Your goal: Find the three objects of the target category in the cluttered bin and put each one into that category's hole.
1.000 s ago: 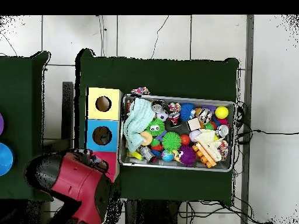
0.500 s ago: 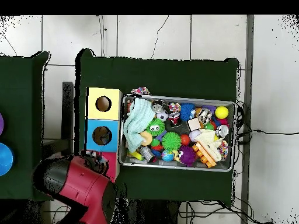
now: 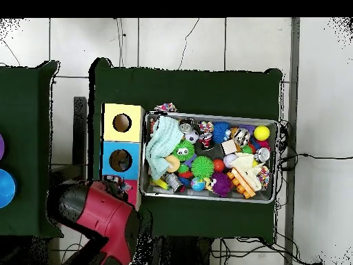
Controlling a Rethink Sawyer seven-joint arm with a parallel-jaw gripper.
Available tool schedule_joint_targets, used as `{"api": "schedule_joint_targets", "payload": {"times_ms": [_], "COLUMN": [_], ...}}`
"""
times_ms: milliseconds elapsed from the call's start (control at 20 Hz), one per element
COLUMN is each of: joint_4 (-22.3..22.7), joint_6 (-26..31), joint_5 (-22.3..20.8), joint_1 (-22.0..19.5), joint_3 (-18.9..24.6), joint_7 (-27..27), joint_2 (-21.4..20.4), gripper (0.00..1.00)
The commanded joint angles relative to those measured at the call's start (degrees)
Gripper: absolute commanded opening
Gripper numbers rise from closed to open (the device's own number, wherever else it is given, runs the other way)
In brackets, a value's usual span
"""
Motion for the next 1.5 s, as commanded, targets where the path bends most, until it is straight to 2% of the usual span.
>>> {"api": "schedule_joint_targets", "payload": {"times_ms": [50,350,850,1200,1500], "joint_4": [-1.0,-1.9,-6.8,-5.5,-5.9], "joint_6": [-6.8,-9.3,-6.8,-6.0,-2.3], "joint_5": [3.1,4.9,6.1,6.7,7.2], "joint_1": [-2.0,-3.0,-1.4,-1.6,-1.2], "joint_3": [10.5,13.0,10.9,11.2,10.4], "joint_7": [11.4,12.4,17.8,17.2,19.3], "joint_2": [4.6,6.8,10.3,8.1,5.9], "gripper": [0.00,0.00,0.00,0.00,0.00]}}
